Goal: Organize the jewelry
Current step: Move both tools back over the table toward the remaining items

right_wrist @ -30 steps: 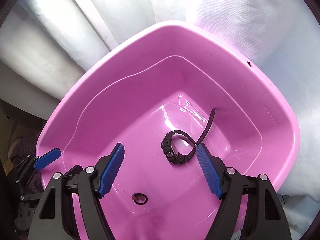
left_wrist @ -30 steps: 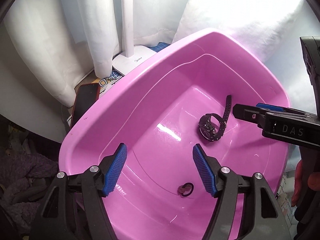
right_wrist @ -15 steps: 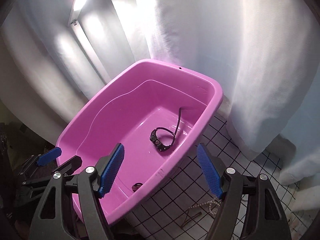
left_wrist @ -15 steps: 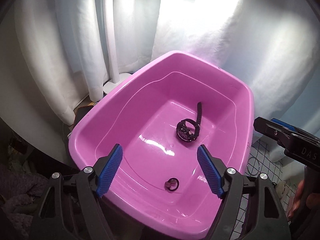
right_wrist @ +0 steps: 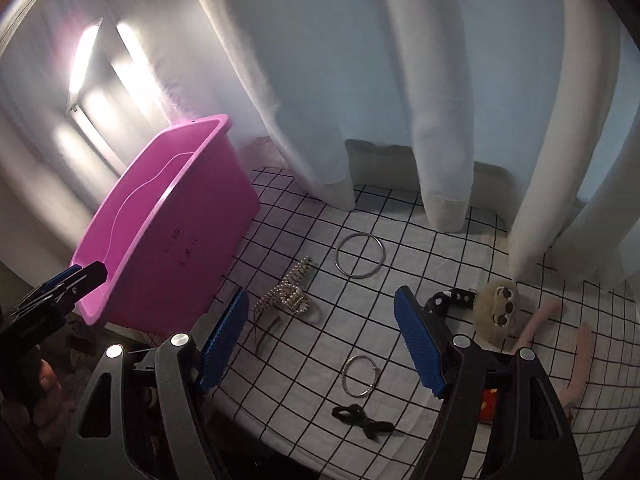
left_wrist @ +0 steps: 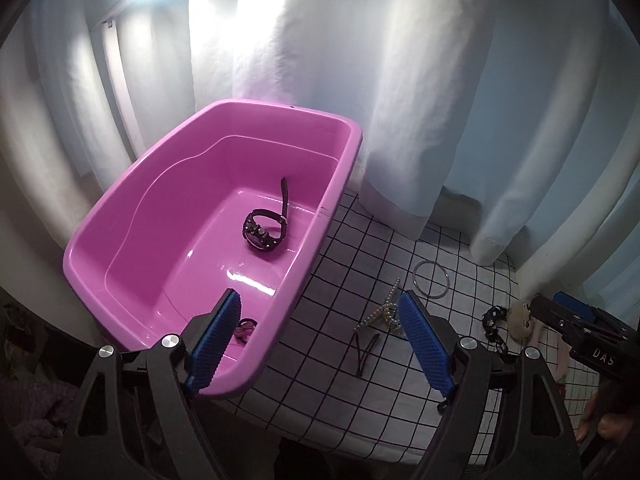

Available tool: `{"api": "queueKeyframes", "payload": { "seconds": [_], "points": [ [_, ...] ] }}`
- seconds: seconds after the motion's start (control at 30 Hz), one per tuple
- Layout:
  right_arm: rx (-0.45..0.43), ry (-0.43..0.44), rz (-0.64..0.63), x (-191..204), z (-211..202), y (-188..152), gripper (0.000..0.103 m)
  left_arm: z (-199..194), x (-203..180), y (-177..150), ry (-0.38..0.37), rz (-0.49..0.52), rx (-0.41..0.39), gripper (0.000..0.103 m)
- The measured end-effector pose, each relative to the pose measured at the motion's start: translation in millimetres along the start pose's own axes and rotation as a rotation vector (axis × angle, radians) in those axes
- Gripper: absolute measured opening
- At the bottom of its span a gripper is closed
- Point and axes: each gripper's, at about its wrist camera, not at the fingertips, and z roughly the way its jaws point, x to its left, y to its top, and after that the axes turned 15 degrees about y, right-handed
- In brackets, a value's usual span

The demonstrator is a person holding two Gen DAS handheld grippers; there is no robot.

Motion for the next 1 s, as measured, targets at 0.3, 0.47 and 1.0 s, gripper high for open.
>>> {"api": "queueKeyframes", "payload": {
  "seconds": [0.3, 0.47, 1.0],
  "points": [
    [-0.063, -0.107, 0.151, -81, -76, -80, 0.072, -8, -68, -45, -0.069, 0.097, 0.055, 0.085],
    [-0.086, -0.134, 0.197, -112, -101, -114, 0.072, -8, -93, -78, -0.08, 0.123, 0.102, 0.088],
    [-0.012, -0.19, 0.113, -157, -95, -150, 0.072, 6, -133, -135, -0.054, 0.161, 0.17, 0.089]
  ]
}}
